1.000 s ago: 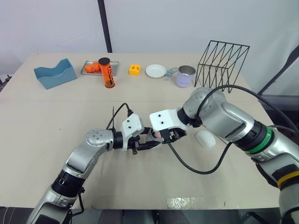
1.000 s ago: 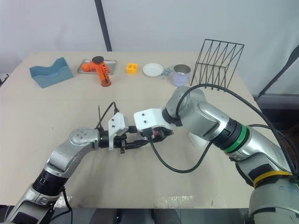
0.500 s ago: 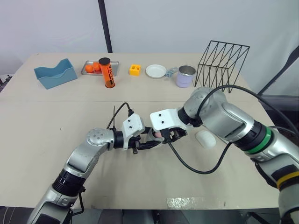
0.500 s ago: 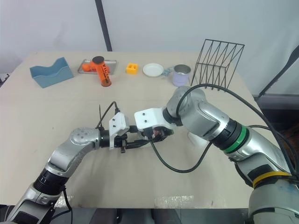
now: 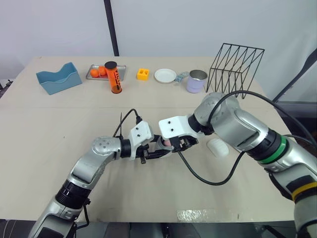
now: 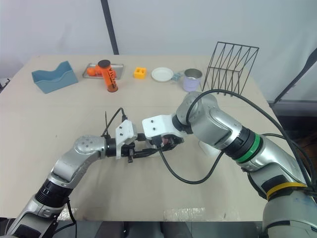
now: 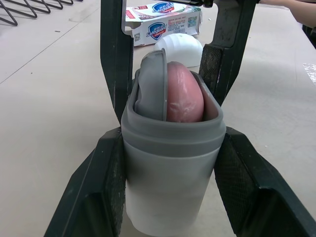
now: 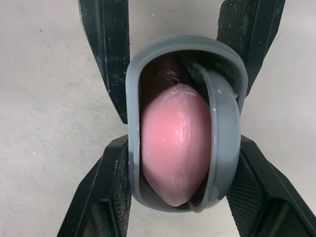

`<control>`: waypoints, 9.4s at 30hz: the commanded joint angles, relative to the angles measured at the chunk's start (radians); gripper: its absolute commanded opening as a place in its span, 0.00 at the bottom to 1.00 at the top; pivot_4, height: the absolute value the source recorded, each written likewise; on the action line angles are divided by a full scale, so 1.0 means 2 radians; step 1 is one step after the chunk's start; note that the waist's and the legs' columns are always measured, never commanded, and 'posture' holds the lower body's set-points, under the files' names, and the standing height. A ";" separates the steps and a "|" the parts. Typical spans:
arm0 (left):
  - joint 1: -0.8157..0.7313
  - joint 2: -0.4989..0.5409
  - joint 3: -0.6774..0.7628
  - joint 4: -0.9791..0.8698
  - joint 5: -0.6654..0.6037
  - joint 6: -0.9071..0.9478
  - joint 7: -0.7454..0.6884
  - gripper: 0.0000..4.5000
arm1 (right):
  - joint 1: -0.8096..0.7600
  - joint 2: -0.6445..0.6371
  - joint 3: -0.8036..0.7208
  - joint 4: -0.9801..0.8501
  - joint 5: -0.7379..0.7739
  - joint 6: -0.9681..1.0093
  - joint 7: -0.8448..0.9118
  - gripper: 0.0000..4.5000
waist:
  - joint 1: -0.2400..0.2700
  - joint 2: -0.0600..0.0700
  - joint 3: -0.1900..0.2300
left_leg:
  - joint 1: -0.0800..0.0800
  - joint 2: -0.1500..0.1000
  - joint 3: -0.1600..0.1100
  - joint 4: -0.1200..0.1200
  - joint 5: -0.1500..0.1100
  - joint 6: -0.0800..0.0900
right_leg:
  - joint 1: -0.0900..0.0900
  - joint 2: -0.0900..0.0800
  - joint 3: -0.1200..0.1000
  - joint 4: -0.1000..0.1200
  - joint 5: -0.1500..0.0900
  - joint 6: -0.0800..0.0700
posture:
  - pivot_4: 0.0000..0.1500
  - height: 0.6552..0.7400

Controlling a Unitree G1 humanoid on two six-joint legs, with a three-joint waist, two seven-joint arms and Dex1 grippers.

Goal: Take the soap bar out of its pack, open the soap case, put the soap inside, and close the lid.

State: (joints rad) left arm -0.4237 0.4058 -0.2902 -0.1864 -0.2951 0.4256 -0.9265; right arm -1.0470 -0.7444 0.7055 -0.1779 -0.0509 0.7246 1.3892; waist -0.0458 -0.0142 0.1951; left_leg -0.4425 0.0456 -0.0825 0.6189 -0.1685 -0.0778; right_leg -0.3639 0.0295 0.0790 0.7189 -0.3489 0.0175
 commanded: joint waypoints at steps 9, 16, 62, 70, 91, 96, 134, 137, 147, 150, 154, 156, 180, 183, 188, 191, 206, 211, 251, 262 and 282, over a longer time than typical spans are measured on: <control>0.075 0.028 0.084 0.000 -0.055 -0.118 -0.064 0.45 | 0.131 -0.043 -0.198 0.043 0.149 -0.068 0.040 0.98 | 0.000 0.000 0.000 | 0.000 0.000 0.000 0.000 0.000 0.000 | 0.000 0.000 0.000 0.000 0.000 0.000 | 1.00 1.00; 0.112 0.021 0.093 0.003 -0.063 -0.165 -0.082 0.45 | 0.231 -0.009 -0.282 0.044 0.215 -0.145 0.033 0.98 | 0.000 0.000 0.000 | 0.000 0.000 0.000 0.000 0.000 0.000 | 0.001 0.000 0.000 0.000 0.000 0.000 | 1.00 1.00; 0.118 0.005 0.078 0.052 -0.059 -0.211 -0.101 0.45 | 0.391 -0.132 -0.461 -0.097 0.269 0.152 -0.234 0.98 | -0.001 0.000 0.000 | 0.006 0.000 0.001 -0.001 0.000 0.000 | 0.007 0.001 0.002 -0.001 -0.001 0.001 | 1.00 1.00; 0.115 0.003 0.072 0.053 -0.061 -0.204 -0.104 0.45 | 0.371 -0.099 -0.448 -0.111 0.285 0.257 -0.302 0.98 | 0.000 0.000 0.000 | 0.006 -0.001 0.002 -0.001 0.000 0.001 | 0.007 0.001 0.003 -0.002 -0.001 0.002 | 1.00 1.00; 0.119 0.000 0.066 0.041 -0.060 -0.194 -0.098 0.45 | 0.348 -0.083 -0.388 -0.062 0.273 0.258 -0.344 0.98 | 0.000 0.000 0.000 | 0.005 -0.001 0.002 -0.001 0.000 0.001 | 0.006 0.001 0.003 -0.002 -0.002 0.003 | 1.00 1.00; 0.118 -0.001 0.064 0.042 -0.059 -0.195 -0.098 0.45 | 0.348 -0.080 -0.381 -0.056 0.269 0.253 -0.348 0.98 | 0.000 0.000 0.000 | 0.005 -0.001 0.002 -0.001 0.000 0.001 | 0.006 0.001 0.003 -0.002 -0.002 0.003 | 1.00 1.00; 0.111 -0.005 0.056 0.051 -0.054 -0.207 -0.105 0.45 | 0.203 -0.130 -0.265 -0.031 0.221 -0.081 -0.045 0.43 | -0.001 0.000 0.000 | 0.005 0.000 0.002 -0.001 0.000 0.001 | 0.006 0.001 0.003 -0.002 -0.002 0.004 | 1.00 1.00; 0.116 -0.006 0.052 0.058 -0.042 -0.230 -0.107 0.45 | 0.165 -0.126 -0.234 -0.035 0.212 -0.074 -0.016 0.43 | 0.000 0.000 0.000 | 0.005 -0.001 0.002 -0.001 0.000 0.001 | 0.006 0.000 0.003 -0.002 -0.002 0.003 | 1.00 1.00; 0.112 -0.024 0.051 0.067 -0.041 -0.251 -0.102 0.45 | 0.082 -0.086 -0.161 -0.060 0.190 0.019 -0.017 0.43 | 0.000 0.000 0.000 | 0.005 0.000 0.002 -0.001 0.000 0.001 | 0.006 0.000 0.003 -0.002 -0.001 0.002 | 1.00 1.00; 0.111 -0.024 0.051 0.070 -0.038 -0.257 -0.102 0.45 | 0.064 -0.068 -0.151 -0.071 0.189 0.044 -0.028 0.43 | 0.000 0.000 0.000 | 0.005 0.000 0.002 -0.001 0.000 0.001 | 0.005 0.000 0.003 -0.002 -0.001 0.002 | 1.00 1.00; 0.110 -0.025 0.048 0.074 -0.031 -0.264 -0.101 0.45 | 0.051 -0.060 -0.145 -0.091 0.192 0.069 -0.032 0.43 | 0.000 0.000 0.000 | 0.005 0.000 0.002 -0.001 0.000 0.001 | 0.005 0.000 0.003 -0.002 -0.001 0.002 | 1.00 1.00; 0.109 -0.026 0.047 0.074 -0.032 -0.262 -0.099 0.45 | 0.047 -0.058 -0.143 -0.104 0.197 0.084 -0.033 0.43 | 0.000 0.000 0.000 | 0.005 0.000 0.002 -0.001 0.000 0.001 | 0.005 0.000 0.003 -0.002 -0.001 0.001 | 1.00 1.00; 0.105 -0.030 0.044 0.076 -0.029 -0.254 -0.091 0.45 | 0.053 -0.038 -0.097 -0.114 0.199 0.126 -0.047 0.43 | 0.000 0.000 0.000 | 0.004 -0.001 0.001 -0.001 0.000 0.001 | 0.005 0.000 0.002 -0.002 -0.001 0.001 | 1.00 1.00; 0.105 -0.030 0.044 0.074 -0.029 -0.252 -0.091 0.45 | 0.053 -0.036 -0.093 -0.115 0.198 0.126 -0.049 0.43 | 0.000 0.000 0.000 | 0.004 -0.001 0.001 -0.001 0.000 0.001 | 0.005 0.000 0.002 -0.002 -0.001 0.001 | 1.00 1.00; 0.107 -0.029 0.044 0.071 -0.028 -0.250 -0.090 0.45 | 0.053 -0.032 -0.086 -0.115 0.194 0.127 -0.052 0.43 | 0.000 0.000 0.000 | 0.004 -0.001 0.001 -0.001 0.000 0.001 | 0.005 0.000 0.002 -0.002 -0.001 0.001 | 1.00 1.00; 0.108 -0.029 0.044 0.069 -0.029 -0.249 -0.089 0.45 | 0.053 -0.032 -0.082 -0.113 0.190 0.127 -0.052 0.43 | 0.000 0.000 0.000 | 0.004 -0.001 0.001 -0.001 0.000 0.001 | 0.005 0.000 0.002 -0.002 -0.001 0.001 | 1.00 1.00; 0.113 -0.026 0.042 0.060 -0.029 -0.245 -0.087 0.45 | 0.050 -0.036 -0.060 -0.101 0.178 0.130 -0.039 0.43 | 0.000 0.000 0.000 | 0.005 0.000 0.001 -0.001 0.000 0.001 | 0.005 0.000 0.002 -0.002 -0.001 0.001 | 1.00 1.00; 0.115 -0.025 0.040 0.058 -0.029 -0.246 -0.088 0.45 | 0.051 -0.035 -0.057 -0.094 0.175 0.132 -0.038 0.43 | 0.000 0.000 0.000 | 0.005 0.000 0.001 -0.001 0.000 0.001 | 0.005 0.000 0.002 -0.002 -0.001 0.001 | 1.00 1.00; 0.113 -0.027 0.034 0.057 -0.027 -0.245 -0.088 0.45 | 0.046 -0.024 -0.051 -0.072 0.168 0.120 -0.033 0.43 | -0.001 0.000 0.000 | 0.005 0.000 0.001 -0.002 0.000 0.001 | 0.006 0.000 0.002 -0.002 -0.002 0.003 | 1.00 1.00; 0.113 -0.027 0.033 0.058 -0.027 -0.245 -0.088 0.45 | 0.043 -0.028 -0.042 -0.069 0.160 0.118 -0.026 0.43 | -0.001 0.000 0.000 | 0.005 0.000 0.001 -0.002 0.000 0.001 | 0.006 0.000 0.002 -0.002 -0.002 0.003 | 1.00 1.00; 0.112 -0.026 0.031 0.057 -0.027 -0.243 -0.086 0.45 | 0.025 -0.029 -0.020 -0.068 0.141 0.135 -0.024 0.43 | -0.001 0.000 0.000 | 0.006 0.000 0.001 -0.002 0.000 0.001 | 0.006 0.000 0.002 -0.002 -0.002 0.003 | 1.00 1.00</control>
State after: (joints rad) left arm -0.2024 0.3491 -0.2158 -0.0209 -0.3435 -0.0575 -1.0859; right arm -1.0037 -0.7970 0.5951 -0.3348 0.2697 0.9710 1.3484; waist -0.0469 -0.0137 0.1943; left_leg -0.4314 0.0452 -0.0803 0.6156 -0.1694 -0.0764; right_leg -0.3524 0.0298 0.0829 0.7140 -0.3529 0.0245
